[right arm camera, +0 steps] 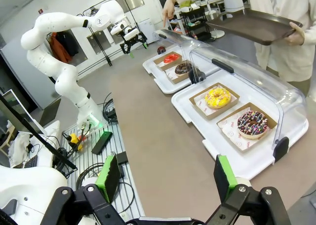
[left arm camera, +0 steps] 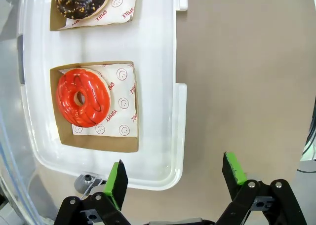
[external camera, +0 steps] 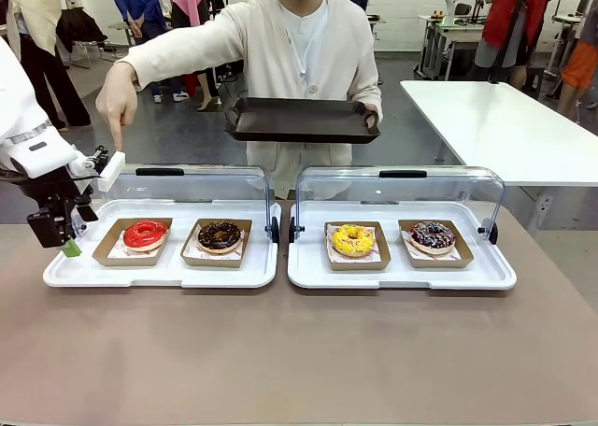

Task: Provide the desired donut to the person.
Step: Pick up and lift the Paper togo box containing the Donut pointed at by the person.

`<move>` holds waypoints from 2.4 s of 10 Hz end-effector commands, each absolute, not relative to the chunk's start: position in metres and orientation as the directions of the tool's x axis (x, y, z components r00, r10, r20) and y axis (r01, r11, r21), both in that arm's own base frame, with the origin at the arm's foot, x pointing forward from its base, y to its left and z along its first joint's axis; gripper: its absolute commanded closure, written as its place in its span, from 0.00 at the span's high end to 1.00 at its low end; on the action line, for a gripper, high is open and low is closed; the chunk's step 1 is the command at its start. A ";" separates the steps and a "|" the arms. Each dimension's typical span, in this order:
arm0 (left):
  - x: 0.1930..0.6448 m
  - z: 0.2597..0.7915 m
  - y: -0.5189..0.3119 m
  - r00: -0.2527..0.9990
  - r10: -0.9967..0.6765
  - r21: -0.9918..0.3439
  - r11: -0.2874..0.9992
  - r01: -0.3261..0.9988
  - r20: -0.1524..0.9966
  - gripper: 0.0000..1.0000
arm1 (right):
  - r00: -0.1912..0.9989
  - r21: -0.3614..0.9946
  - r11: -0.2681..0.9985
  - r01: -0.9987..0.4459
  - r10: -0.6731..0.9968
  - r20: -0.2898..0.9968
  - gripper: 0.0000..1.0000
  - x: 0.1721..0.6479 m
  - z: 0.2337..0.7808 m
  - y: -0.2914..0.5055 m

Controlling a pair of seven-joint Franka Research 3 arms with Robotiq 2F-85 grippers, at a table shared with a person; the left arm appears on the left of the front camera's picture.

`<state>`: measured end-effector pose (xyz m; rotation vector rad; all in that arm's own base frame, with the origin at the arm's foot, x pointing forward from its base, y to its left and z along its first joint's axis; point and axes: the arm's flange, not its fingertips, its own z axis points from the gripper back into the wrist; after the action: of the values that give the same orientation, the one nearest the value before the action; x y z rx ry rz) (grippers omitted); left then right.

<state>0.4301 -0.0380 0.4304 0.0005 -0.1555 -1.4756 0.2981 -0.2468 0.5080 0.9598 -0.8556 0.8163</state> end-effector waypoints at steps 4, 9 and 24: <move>0.464 0.386 -0.043 0.003 -1.000 0.129 0.005 0.992 0.011 1.00 | 0.417 0.339 0.343 -0.876 0.189 0.889 1.00 0.298 0.508 -0.248; 0.498 0.352 -0.042 0.028 -0.999 0.077 0.030 0.997 0.029 1.00 | 0.417 0.339 0.343 -0.876 0.189 0.889 1.00 0.298 0.508 -0.248; 0.511 0.331 -0.031 0.036 -0.997 0.046 0.039 0.998 0.062 0.21 | 0.417 0.339 0.343 -0.876 0.189 0.889 1.00 0.298 0.508 -0.248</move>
<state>0.5099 -0.0341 0.3298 0.0131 -0.0609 -1.5154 0.2974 -0.2475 0.5080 0.9587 -0.8563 0.8141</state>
